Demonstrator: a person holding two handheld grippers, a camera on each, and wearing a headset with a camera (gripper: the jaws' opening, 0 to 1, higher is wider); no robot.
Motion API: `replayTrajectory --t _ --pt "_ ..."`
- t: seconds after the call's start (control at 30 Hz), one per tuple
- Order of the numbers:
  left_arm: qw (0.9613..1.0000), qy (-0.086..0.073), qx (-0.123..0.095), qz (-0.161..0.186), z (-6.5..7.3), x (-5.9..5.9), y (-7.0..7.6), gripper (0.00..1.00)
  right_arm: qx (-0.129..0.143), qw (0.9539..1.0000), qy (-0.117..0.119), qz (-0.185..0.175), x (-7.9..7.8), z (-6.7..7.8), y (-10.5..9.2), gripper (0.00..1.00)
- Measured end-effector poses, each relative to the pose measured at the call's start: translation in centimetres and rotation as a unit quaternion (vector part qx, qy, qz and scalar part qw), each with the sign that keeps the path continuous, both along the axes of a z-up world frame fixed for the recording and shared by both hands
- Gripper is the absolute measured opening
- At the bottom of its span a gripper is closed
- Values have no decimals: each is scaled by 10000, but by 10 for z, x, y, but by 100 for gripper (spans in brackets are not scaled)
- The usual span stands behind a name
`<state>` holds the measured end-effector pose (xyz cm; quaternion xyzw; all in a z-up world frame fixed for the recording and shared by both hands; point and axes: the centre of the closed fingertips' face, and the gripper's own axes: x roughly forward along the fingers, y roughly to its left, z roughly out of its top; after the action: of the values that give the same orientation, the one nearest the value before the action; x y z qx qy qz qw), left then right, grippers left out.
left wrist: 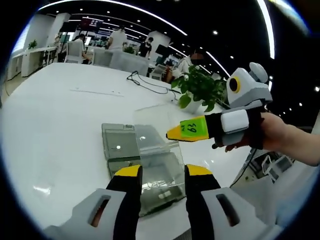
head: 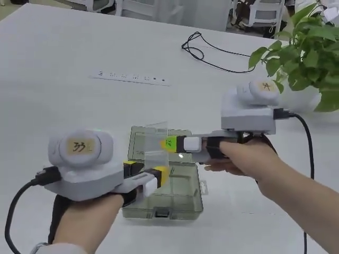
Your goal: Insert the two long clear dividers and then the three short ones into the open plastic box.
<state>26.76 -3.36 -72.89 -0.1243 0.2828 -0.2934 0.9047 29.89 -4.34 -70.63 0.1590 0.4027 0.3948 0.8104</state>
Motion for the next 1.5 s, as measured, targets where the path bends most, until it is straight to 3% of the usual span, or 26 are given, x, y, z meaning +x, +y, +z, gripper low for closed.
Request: replayTrajectory --t 0.13,0.2,0.23,0.3,0.37,0.4,0.5,0.6,0.63,0.67,0.8,0.93,1.03,1.1,1.33,1.47,1.5 --pt "9984 -341 205 -395 3 1 0 49 -89 9998 103 -115 0 0 -5 1" --pt "9955 -552 357 -689 3 0 1 56 -148 9997 149 -152 -1 0 -7 1" --pt "9918 -724 444 -951 3 -3 -1 60 -186 9994 217 -195 -1 -2 -9 1" --pt "9862 -837 463 -1353 1 -9 -3 67 -244 9991 266 -222 -2 -3 -11 1" --pt "9845 -860 530 -1432 -4 -11 1 79 -301 9988 317 -242 -2 -4 -13 1" --pt "9790 -969 676 -1660 -8 -14 3 84 -329 9986 335 -261 -3 -4 -14 1" --pt "9702 -1129 796 -1990 -13 -19 6 100 -380 9981 377 -317 -3 -3 -17 1" --pt "9631 -1335 686 -2236 -8 -24 7 100 -467 9973 427 -366 -4 -4 -20 1" --pt "9638 -1316 645 -2227 -8 -24 9 100 -511 9967 488 -399 -7 -5 -20 1" --pt "9618 -1398 609 -2272 -7 -23 11 100 -546 9961 552 -421 -9 -6 -21 1" --pt "9521 -1649 771 -2457 -6 -21 19 100 -730 9923 829 -565 -12 -13 -27 1" --pt "9497 -1693 836 -2500 -8 -17 27 100 -946 9864 1166 -669 -12 -19 -36 1" --pt "9492 -1710 805 -2514 -9 -16 30 100 -1141 9828 1256 -727 -8 -21 -41 1" --pt "9484 -1720 811 -2537 -11 -17 30 100 -1254 9780 1464 -794 -8 -23 -45 1" --pt "9455 -1728 716 -2667 -15 -24 24 100 -1535 9661 1865 -909 -3 -30 -50 1" --pt "9438 -1733 680 -2733 -17 -26 22 100 -1872 9586 1946 -903 -6 -37 -54 1" --pt "9436 -1739 677 -2734 -17 -26 22 100 -1962 9549 2041 -898 -6 -41 -56 1"
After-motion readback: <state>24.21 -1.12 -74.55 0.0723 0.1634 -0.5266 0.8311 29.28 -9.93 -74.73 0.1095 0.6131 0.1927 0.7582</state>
